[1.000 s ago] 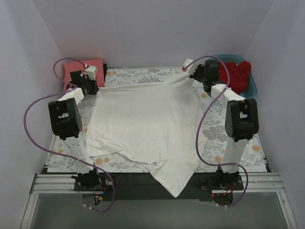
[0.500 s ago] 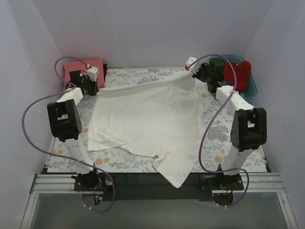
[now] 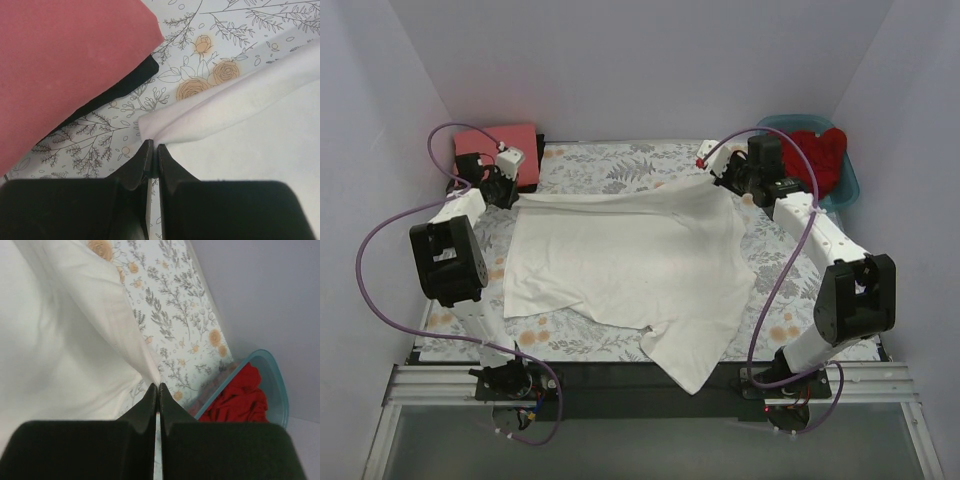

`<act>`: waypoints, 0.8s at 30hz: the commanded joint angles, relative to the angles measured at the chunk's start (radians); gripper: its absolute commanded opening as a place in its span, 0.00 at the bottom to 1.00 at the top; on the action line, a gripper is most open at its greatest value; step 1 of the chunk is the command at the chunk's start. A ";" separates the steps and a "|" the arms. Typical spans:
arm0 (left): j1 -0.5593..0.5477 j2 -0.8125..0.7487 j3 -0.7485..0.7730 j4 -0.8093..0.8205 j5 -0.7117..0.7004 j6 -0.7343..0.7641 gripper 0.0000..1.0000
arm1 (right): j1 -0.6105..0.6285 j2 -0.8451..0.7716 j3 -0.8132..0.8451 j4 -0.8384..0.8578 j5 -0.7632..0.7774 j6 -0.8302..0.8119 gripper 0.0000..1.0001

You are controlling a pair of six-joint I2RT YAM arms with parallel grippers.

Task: Fold and stack the t-shirts
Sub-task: Fold the tshirt

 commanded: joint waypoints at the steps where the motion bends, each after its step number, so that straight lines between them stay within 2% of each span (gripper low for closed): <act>1: 0.009 -0.069 -0.014 -0.004 0.025 0.052 0.00 | 0.015 -0.077 -0.015 -0.087 0.019 0.037 0.01; 5: 0.026 -0.077 -0.023 -0.007 0.043 0.059 0.00 | 0.036 -0.149 -0.045 -0.177 0.008 0.057 0.01; 16: 0.035 -0.123 -0.071 -0.052 0.083 0.160 0.00 | 0.110 -0.310 -0.206 -0.295 0.012 0.056 0.01; 24: 0.035 -0.127 -0.128 -0.092 0.072 0.246 0.00 | 0.171 -0.278 -0.283 -0.308 0.017 0.056 0.01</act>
